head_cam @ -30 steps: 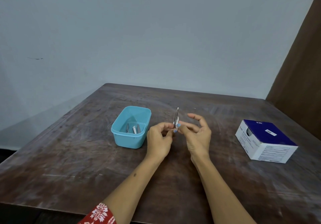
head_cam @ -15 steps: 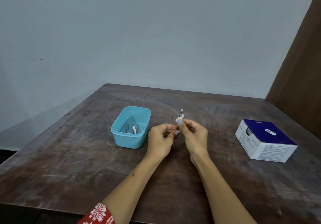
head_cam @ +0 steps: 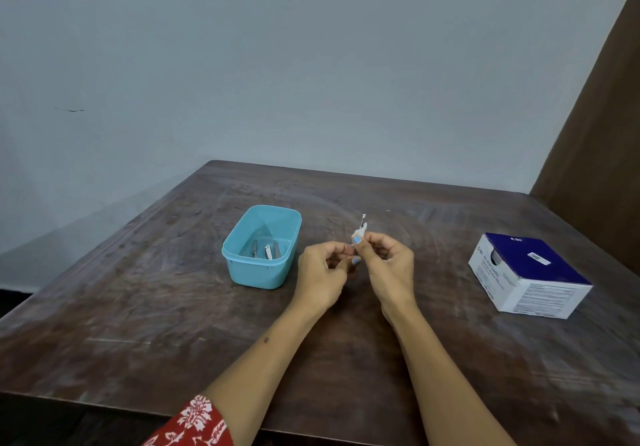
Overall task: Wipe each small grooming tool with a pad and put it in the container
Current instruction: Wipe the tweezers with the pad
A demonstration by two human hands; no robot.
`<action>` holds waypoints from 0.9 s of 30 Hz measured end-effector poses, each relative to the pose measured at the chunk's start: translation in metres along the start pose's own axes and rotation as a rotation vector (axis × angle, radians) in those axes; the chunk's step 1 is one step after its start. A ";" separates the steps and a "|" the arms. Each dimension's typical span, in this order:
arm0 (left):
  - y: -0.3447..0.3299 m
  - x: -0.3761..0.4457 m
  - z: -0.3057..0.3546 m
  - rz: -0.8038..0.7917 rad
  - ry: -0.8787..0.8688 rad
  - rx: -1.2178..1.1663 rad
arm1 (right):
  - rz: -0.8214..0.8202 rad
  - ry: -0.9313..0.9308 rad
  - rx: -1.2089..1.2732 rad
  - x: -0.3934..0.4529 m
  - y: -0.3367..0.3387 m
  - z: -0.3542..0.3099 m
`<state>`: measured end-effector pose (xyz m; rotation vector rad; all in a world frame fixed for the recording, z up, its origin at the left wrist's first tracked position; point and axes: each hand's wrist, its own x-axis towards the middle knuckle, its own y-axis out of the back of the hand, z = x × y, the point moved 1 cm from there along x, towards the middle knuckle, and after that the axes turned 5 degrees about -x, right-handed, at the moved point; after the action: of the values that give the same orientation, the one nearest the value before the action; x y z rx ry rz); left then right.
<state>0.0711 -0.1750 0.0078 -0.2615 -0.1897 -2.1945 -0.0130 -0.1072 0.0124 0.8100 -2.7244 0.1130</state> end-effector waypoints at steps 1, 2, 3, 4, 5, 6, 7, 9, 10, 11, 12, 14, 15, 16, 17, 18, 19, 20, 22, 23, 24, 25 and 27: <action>0.002 0.000 0.000 0.021 -0.008 0.010 | -0.034 -0.006 -0.019 -0.001 -0.001 0.000; 0.003 0.000 0.000 0.038 -0.013 0.023 | -0.057 -0.011 -0.028 -0.002 -0.002 0.000; 0.004 0.000 0.001 0.042 -0.014 0.028 | -0.061 -0.016 -0.027 -0.002 -0.002 0.000; 0.004 0.000 0.001 0.033 -0.009 0.019 | -0.047 -0.019 -0.018 -0.002 -0.002 0.000; 0.004 0.001 0.001 0.014 -0.002 0.002 | -0.023 -0.017 -0.004 -0.001 -0.001 -0.001; 0.003 0.001 0.001 -0.005 0.004 -0.012 | 0.002 -0.011 0.020 -0.001 0.000 -0.002; 0.002 0.001 0.001 -0.016 0.006 -0.016 | 0.019 -0.008 0.043 0.000 0.001 -0.003; 0.001 0.001 0.000 -0.003 0.000 -0.012 | 0.021 -0.026 0.053 0.001 0.001 -0.002; 0.002 0.001 -0.001 0.017 -0.010 -0.004 | 0.005 -0.049 0.040 0.001 0.001 -0.001; 0.003 0.001 -0.001 0.037 -0.020 0.006 | -0.017 -0.075 0.026 0.000 0.000 0.000; 0.004 0.001 -0.001 0.048 -0.026 0.012 | -0.036 -0.094 0.022 -0.001 -0.001 -0.001; 0.004 0.001 0.000 0.025 -0.014 -0.005 | -0.033 -0.110 0.078 -0.001 -0.002 -0.004; 0.003 0.002 0.000 -0.002 0.000 -0.026 | -0.007 -0.108 0.132 -0.001 -0.001 -0.006; 0.002 0.001 0.000 -0.028 0.005 -0.039 | 0.024 -0.102 0.186 0.000 0.000 -0.007; 0.001 0.000 0.000 -0.046 0.001 -0.041 | 0.045 -0.098 0.224 0.001 0.002 -0.007; 0.000 0.000 0.000 -0.055 -0.008 -0.037 | 0.047 -0.100 0.239 0.003 0.003 -0.008; 0.000 0.000 0.000 -0.053 -0.016 -0.037 | 0.029 -0.109 0.231 0.003 0.002 -0.007; 0.001 0.000 0.000 -0.043 -0.024 -0.036 | -0.003 -0.122 0.210 0.002 0.002 -0.007; 0.004 0.001 0.000 -0.017 -0.040 -0.023 | -0.065 -0.140 0.167 -0.001 0.000 -0.007; 0.005 0.002 0.001 -0.014 -0.040 -0.021 | -0.074 -0.144 0.158 -0.002 -0.001 -0.008; 0.005 0.002 0.001 -0.021 -0.035 -0.027 | -0.064 -0.140 0.161 -0.002 -0.001 -0.008; 0.004 0.002 0.001 -0.036 -0.025 -0.041 | -0.038 -0.130 0.171 -0.002 0.000 -0.009; 0.001 0.000 0.002 -0.067 -0.013 -0.065 | 0.028 -0.107 0.214 0.000 0.002 -0.009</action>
<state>0.0724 -0.1755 0.0094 -0.3094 -0.1357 -2.2682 -0.0122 -0.1038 0.0214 0.8574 -2.8594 0.3829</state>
